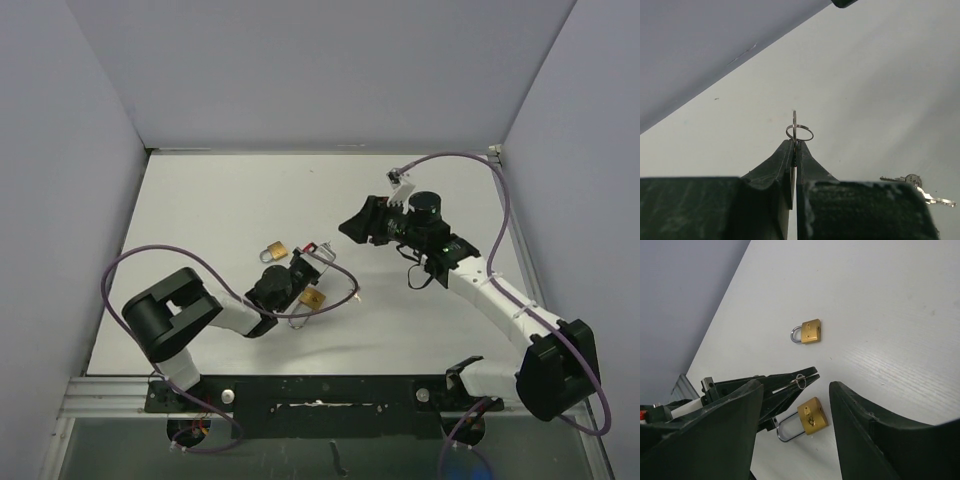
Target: Unlock with the key
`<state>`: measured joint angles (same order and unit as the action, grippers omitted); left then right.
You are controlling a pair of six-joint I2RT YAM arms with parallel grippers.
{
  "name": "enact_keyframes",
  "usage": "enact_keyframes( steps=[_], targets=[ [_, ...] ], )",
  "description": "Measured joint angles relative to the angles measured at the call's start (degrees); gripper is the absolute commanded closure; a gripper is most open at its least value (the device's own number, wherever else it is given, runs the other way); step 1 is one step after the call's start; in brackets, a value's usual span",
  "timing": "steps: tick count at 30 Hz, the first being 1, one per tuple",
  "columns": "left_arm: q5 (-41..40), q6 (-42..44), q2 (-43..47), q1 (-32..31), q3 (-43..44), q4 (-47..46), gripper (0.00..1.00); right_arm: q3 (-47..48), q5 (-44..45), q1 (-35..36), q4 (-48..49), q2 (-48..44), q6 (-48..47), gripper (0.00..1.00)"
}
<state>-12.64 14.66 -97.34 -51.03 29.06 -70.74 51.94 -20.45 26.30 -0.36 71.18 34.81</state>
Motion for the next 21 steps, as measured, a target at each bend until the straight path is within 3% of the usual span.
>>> enact_keyframes(
  steps=[8, 21],
  targets=[
    [-5.60, 7.37, 0.00, -3.54, 2.71, 5.66, 1.00, -1.01, -3.50, 0.04, 1.62, 4.07, 5.18, 0.46],
    [-9.97, 14.95, -0.96, -6.34, 4.76, 5.90, 1.00, -1.64, -6.19, 0.31, 0.90, 6.40, 10.01, 0.53]
  ],
)
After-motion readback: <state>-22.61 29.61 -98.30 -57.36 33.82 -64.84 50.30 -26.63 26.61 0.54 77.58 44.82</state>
